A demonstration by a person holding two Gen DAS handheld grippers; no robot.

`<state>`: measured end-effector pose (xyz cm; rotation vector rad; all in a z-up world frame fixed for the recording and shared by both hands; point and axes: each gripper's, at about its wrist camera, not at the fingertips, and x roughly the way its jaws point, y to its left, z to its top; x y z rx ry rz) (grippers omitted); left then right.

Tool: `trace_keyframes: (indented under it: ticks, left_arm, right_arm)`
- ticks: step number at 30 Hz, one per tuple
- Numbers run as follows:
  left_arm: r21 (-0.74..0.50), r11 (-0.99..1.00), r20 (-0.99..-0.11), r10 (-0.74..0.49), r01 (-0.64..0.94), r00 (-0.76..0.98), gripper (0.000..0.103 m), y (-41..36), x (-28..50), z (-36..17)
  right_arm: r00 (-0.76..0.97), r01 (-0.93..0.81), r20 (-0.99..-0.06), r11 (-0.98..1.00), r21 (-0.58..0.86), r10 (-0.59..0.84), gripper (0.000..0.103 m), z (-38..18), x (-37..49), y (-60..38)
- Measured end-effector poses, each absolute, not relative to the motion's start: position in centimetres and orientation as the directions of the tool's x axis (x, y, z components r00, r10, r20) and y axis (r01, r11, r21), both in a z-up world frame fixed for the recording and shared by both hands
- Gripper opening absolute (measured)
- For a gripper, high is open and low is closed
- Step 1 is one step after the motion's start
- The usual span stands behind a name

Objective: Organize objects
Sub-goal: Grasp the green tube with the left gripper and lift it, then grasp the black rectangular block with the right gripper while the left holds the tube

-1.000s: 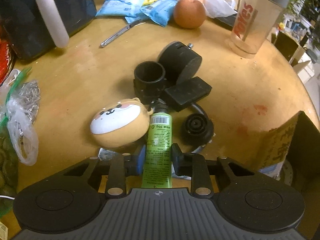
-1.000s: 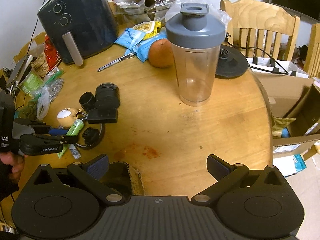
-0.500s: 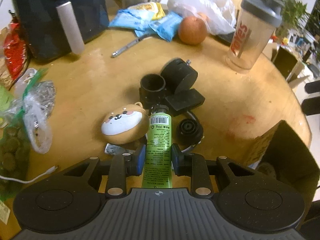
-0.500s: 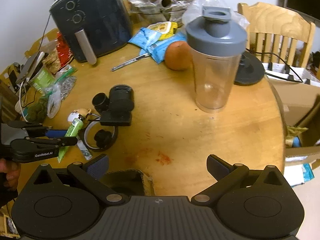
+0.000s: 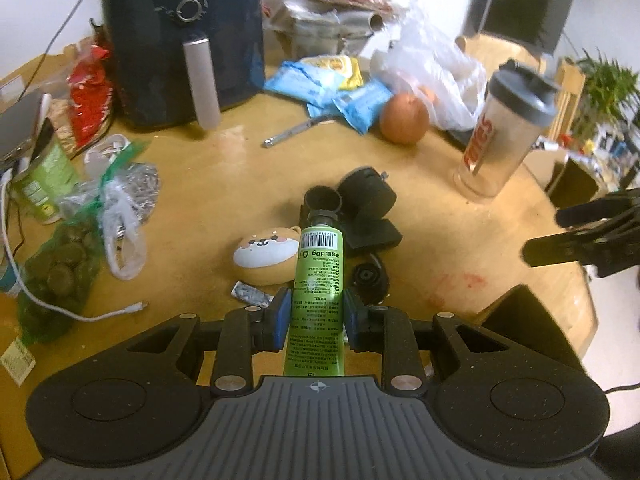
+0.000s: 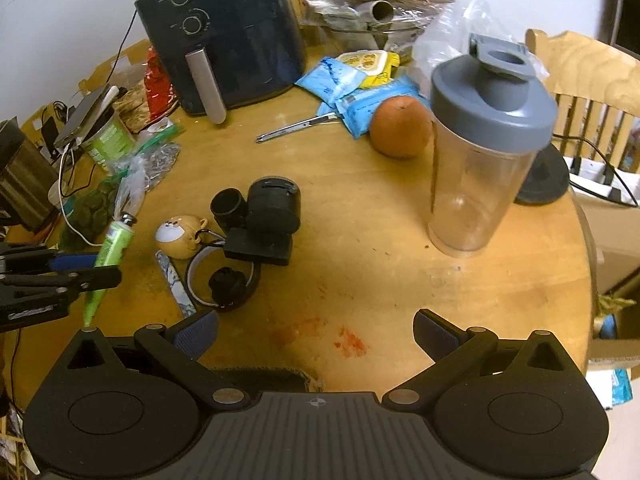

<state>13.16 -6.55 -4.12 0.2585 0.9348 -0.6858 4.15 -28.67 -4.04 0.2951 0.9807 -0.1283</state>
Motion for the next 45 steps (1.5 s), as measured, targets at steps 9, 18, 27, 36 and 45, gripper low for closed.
trace_keyframes:
  ticks: [9,18,27,36,45]
  left_arm:
    - [-0.109,0.801,-0.779,-0.437,0.589,0.449,0.027,-5.7,12.1,-2.4]
    - [-0.117,0.845,-0.757,-0.416,0.522,0.504,0.027,-4.4,12.5,-1.2]
    - [-0.090,0.875,-0.748,-0.375,0.476,0.548,0.027,-3.5,11.5,0.4]
    - [-0.102,0.883,-0.764,-0.364,0.458,0.533,0.027,-3.1,9.8,0.5]
    - [-0.123,0.895,-0.783,-0.354,0.429,0.512,0.027,-2.6,8.7,0.1]
  right_arm:
    - [0.564,0.173,-0.824,0.967,0.186,0.058,0.103,-3.7,6.4,-28.3]
    - [0.569,0.131,-0.819,0.974,0.183,0.077,0.103,-3.6,8.8,-28.2]
    - [0.593,0.082,-0.800,0.981,0.175,0.093,0.103,-3.7,10.4,-27.9]
    - [0.579,0.070,-0.808,0.981,0.183,0.109,0.103,-5.5,11.4,-28.5]
    - [0.541,0.025,-0.825,0.978,0.207,0.161,0.102,-7.4,13.6,-28.1]
